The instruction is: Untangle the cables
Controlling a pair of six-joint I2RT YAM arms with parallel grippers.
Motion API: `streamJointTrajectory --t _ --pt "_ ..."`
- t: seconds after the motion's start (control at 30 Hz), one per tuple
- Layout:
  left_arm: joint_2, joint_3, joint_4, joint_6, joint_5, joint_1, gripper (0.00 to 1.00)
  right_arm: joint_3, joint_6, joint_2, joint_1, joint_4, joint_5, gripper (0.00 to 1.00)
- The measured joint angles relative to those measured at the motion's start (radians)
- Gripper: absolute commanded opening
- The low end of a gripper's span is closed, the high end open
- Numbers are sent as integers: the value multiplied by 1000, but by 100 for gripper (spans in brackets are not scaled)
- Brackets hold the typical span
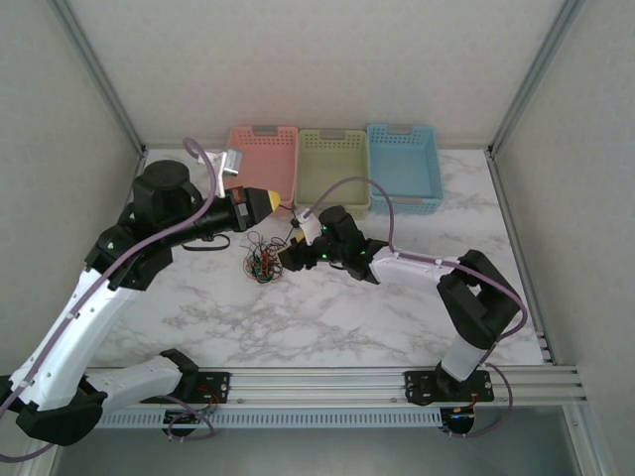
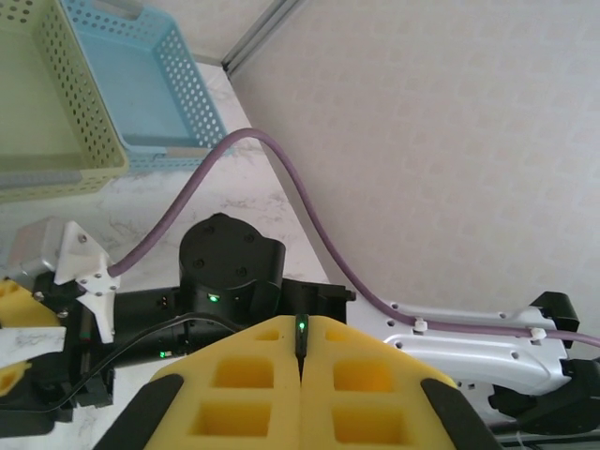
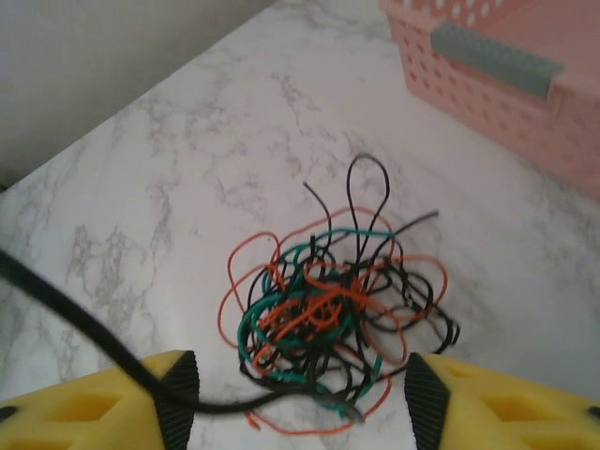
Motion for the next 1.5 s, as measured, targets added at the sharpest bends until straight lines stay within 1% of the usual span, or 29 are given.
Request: streamJointTrajectory --t 0.03,0.1,0.13,0.2,0.27,0.37,0.63,0.83,1.0,1.2,1.23,1.3,1.37,1.4,1.43,1.5 --pt "0 5 -3 0 1 0 0 13 -11 6 0 2 -3 23" --pt "-5 11 -6 0 2 0 0 37 -27 15 0 -3 -4 9" --pt "-8 14 -9 0 2 0 0 45 -36 16 0 -6 -2 4" --pt "-17 20 -19 0 2 0 0 49 -50 11 0 -6 7 1" --pt "-29 21 -26 0 -1 0 0 43 -63 -4 0 -6 26 0" --pt "-45 24 -44 4 -10 0 0 14 -76 -75 0 -30 60 0" --pt "-59 33 -69 26 -66 0 0 5 -117 -370 0 -171 171 0" --pt "-58 27 -72 27 -100 0 0 -14 -121 -526 -3 -273 260 0" --pt "-41 26 -72 31 -110 0 0 -14 -122 -587 -8 -336 316 0" --pt "-6 19 -71 34 -138 0 0 2 -122 -577 -11 -402 393 0" --pt "0 16 -71 34 -143 0 3 12 -121 -571 -14 -411 410 0" --pt "18 13 -72 34 -155 0 29 44 -120 -554 -34 -434 448 0" --pt "36 13 -72 35 -164 0 52 74 -112 -545 -72 -454 474 0" --pt "45 13 -72 36 -172 0 61 90 -106 -544 -100 -463 488 0" --pt "51 13 -72 36 -178 0 67 103 -97 -544 -127 -471 495 0" --pt "61 13 -72 39 -192 0 74 148 -76 -538 -197 -495 505 0"
